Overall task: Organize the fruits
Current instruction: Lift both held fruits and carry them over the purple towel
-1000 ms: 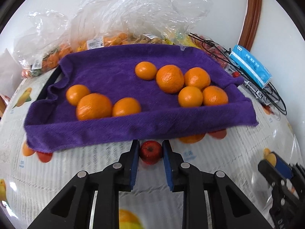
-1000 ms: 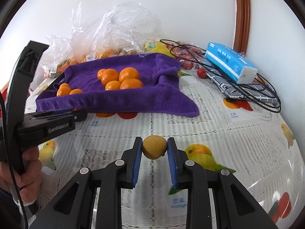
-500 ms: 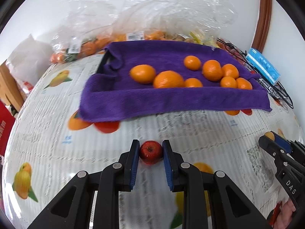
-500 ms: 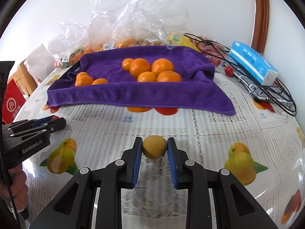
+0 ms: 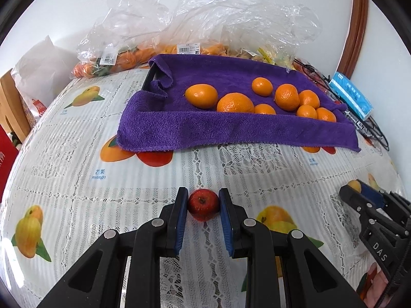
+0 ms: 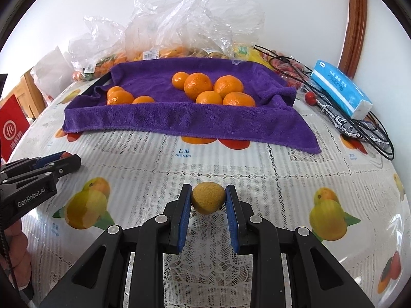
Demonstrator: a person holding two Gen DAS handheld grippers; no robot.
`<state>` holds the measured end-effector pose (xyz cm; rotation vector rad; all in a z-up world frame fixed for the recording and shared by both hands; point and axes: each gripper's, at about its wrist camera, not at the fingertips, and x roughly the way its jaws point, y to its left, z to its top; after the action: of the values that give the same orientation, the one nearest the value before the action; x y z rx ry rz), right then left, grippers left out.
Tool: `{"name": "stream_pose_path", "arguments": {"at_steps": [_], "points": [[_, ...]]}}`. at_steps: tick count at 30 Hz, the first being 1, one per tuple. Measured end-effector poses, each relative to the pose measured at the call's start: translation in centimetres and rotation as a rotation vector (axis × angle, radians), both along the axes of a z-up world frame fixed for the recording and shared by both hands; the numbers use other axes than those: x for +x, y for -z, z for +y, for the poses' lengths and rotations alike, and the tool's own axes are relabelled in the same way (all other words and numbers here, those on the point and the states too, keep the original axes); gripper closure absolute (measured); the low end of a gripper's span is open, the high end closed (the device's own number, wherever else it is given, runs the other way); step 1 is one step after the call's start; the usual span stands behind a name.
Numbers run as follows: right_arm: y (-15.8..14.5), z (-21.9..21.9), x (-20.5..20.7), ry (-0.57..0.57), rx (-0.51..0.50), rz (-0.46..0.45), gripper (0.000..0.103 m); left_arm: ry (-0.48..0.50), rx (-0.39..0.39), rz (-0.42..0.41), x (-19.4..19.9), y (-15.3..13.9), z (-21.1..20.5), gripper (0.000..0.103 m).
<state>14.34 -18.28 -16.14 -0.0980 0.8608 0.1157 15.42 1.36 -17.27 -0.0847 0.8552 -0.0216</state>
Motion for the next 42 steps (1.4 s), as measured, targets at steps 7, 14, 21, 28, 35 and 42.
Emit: {"name": "stream_pose_path", "arguments": {"at_steps": [7, 14, 21, 28, 35, 42], "points": [[0.2, -0.2, 0.1, 0.013, 0.002, 0.012, 0.077, 0.001, -0.048, -0.006, -0.1, 0.0, 0.6, 0.08], [-0.2, -0.4, -0.3, 0.014, 0.027, -0.014, 0.077, 0.008, -0.038, -0.004, -0.1, -0.1, 0.5, 0.08], [-1.1, -0.9, -0.4, 0.019, 0.073, -0.032, 0.077, 0.019, -0.062, -0.009, -0.3, -1.0, 0.5, 0.08], [-4.1, -1.2, 0.3, 0.009, 0.06, -0.103, 0.077, 0.053, -0.06, -0.053, -0.2, -3.6, -0.5, 0.08], [-6.8, -1.8, 2.5, 0.029, 0.06, -0.164, 0.077, 0.062, -0.062, -0.104, 1.7, -6.4, -0.5, 0.08], [-8.4, -1.9, 5.4, 0.024, 0.079, -0.195, 0.077, 0.045, -0.089, -0.155, 4.7, -8.5, -0.5, 0.08]]}}
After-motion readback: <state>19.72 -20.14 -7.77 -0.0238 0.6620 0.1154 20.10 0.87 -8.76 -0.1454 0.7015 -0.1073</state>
